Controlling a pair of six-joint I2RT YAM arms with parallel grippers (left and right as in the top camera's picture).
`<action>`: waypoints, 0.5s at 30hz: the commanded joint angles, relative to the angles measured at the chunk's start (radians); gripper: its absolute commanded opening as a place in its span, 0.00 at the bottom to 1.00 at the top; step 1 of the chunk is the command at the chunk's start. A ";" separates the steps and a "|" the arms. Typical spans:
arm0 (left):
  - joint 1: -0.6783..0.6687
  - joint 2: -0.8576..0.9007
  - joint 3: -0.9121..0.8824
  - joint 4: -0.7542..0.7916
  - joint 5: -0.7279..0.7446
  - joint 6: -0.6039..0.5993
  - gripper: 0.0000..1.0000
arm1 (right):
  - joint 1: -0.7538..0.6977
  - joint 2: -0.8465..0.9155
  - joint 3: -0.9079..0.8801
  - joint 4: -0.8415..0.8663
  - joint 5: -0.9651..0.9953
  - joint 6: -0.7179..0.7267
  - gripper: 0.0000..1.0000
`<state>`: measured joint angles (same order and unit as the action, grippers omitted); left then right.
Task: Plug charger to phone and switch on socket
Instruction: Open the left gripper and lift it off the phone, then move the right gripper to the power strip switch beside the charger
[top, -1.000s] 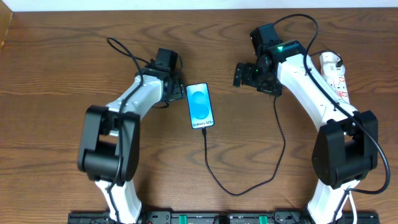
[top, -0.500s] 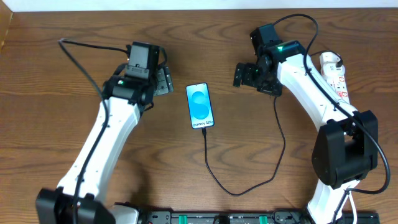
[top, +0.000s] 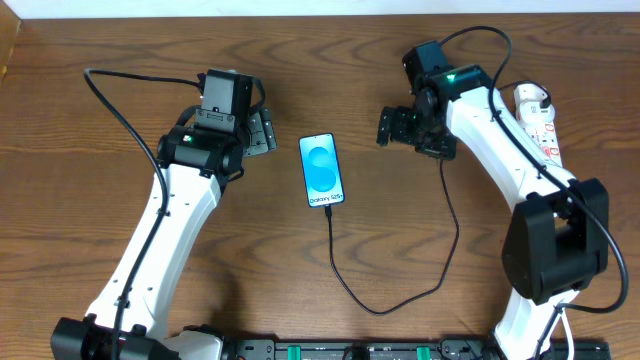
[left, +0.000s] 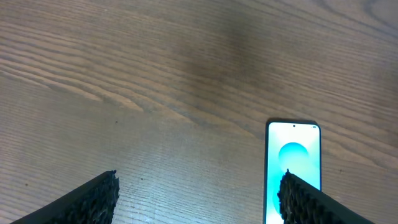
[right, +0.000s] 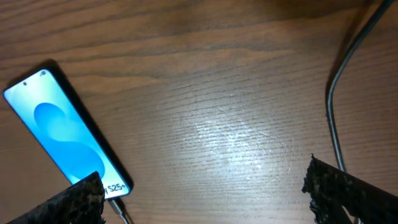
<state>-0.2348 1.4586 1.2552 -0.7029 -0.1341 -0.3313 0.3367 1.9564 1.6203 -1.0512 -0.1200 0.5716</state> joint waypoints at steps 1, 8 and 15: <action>0.004 -0.008 0.007 -0.003 -0.016 0.020 0.82 | -0.006 -0.100 0.035 0.003 -0.002 -0.013 0.99; 0.004 -0.008 0.007 -0.003 -0.016 0.020 0.82 | -0.066 -0.295 0.047 0.024 0.263 -0.012 0.98; 0.004 -0.008 0.007 -0.003 -0.016 0.020 0.82 | -0.222 -0.441 0.047 0.017 0.428 -0.113 0.99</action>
<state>-0.2348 1.4586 1.2552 -0.7033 -0.1345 -0.3313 0.1879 1.5406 1.6562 -1.0382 0.1986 0.5381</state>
